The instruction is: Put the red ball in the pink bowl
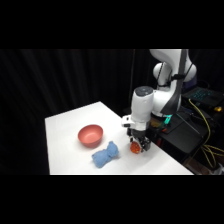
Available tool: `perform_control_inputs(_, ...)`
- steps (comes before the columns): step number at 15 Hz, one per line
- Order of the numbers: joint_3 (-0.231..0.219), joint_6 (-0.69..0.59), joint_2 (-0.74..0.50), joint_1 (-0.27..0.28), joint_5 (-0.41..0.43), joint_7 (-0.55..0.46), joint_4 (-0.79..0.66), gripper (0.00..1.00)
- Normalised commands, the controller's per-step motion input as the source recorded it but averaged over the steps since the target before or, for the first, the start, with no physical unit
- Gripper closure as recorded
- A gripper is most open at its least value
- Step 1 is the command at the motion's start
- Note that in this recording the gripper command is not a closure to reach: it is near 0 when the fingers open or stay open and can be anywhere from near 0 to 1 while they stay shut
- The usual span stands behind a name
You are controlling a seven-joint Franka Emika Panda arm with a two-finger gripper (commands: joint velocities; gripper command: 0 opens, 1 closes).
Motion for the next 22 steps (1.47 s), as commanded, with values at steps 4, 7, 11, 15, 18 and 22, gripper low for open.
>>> perform_control_inputs(4, 0.057, 0.04, 0.11, -0.022, 0.239, -0.24, 0.1, 1.0)
perform_control_inputs(7, 0.039, 0.0, 0.03, 0.001, 0.177, -0.18, 0.09, 1.0)
perform_control_inputs(11, -0.035, -0.12, -0.05, 0.047, 0.115, -0.1, 0.04, 0.65)
perform_control_inputs(15, -0.023, -0.44, -0.26, -0.038, 0.169, -0.11, 0.04, 0.14)
perform_control_inputs(18, -0.05, -0.49, -0.5, -0.058, 0.106, -0.11, 0.02, 0.12)
perform_control_inputs(22, -0.085, -0.44, -0.49, -0.102, 0.011, -0.11, 0.07, 0.09)
